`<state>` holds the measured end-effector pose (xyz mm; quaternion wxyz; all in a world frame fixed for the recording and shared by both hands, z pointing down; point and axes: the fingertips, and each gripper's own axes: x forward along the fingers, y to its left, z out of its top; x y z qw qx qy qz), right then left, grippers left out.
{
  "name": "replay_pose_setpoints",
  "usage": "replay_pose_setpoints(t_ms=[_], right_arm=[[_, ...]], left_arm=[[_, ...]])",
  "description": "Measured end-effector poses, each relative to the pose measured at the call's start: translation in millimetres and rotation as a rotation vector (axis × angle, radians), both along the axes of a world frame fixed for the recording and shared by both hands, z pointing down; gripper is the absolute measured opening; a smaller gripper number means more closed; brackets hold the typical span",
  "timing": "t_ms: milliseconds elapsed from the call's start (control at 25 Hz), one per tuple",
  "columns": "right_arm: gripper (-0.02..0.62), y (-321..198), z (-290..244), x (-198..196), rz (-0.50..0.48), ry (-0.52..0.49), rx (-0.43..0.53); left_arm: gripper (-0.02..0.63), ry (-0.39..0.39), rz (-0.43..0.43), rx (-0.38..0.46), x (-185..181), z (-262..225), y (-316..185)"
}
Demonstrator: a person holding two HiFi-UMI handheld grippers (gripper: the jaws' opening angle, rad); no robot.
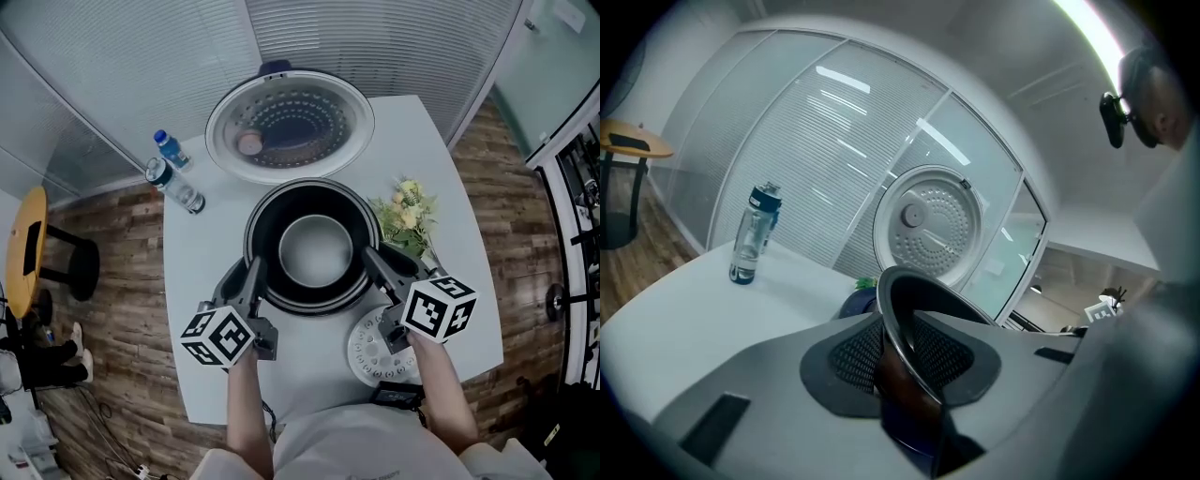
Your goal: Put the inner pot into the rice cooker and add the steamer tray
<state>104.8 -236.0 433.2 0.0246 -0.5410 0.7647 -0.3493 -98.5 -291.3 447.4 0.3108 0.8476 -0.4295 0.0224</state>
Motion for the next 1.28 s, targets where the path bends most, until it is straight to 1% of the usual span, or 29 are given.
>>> replay_pose_setpoints(t_ms=[200, 400, 640, 920, 1040, 1120, 1280], right_arm=[[0.089, -3, 9, 1, -0.006, 0.029, -0.029], [0.091, -8, 17, 3, -0.021, 0.055, -0.066], [0.106, -7, 26, 3, -0.041, 0.152, -0.092], [0.109, -8, 27, 2, -0.048, 0.167, -0.089], [0.112, -8, 27, 3, -0.042, 0.200, -0.081], [0.115, -8, 27, 3, -0.041, 0.227, -0.077], [0.121, -7, 29, 2, -0.036, 0.269, -0.071]], left_arm=[[0.094, -0.031, 0.004, 0.003, 2, 4, -3], [0.103, -0.086, 0.018, 0.011, 5, 9, -6], [0.107, -0.121, 0.025, 0.011, 6, 13, -6], [0.110, -0.157, 0.024, 0.011, 6, 18, -7], [0.114, -0.179, 0.020, 0.017, 7, 19, -8], [0.115, -0.204, 0.016, 0.025, 8, 19, -8], [0.126, -0.280, 0.012, 0.049, 7, 23, -6]])
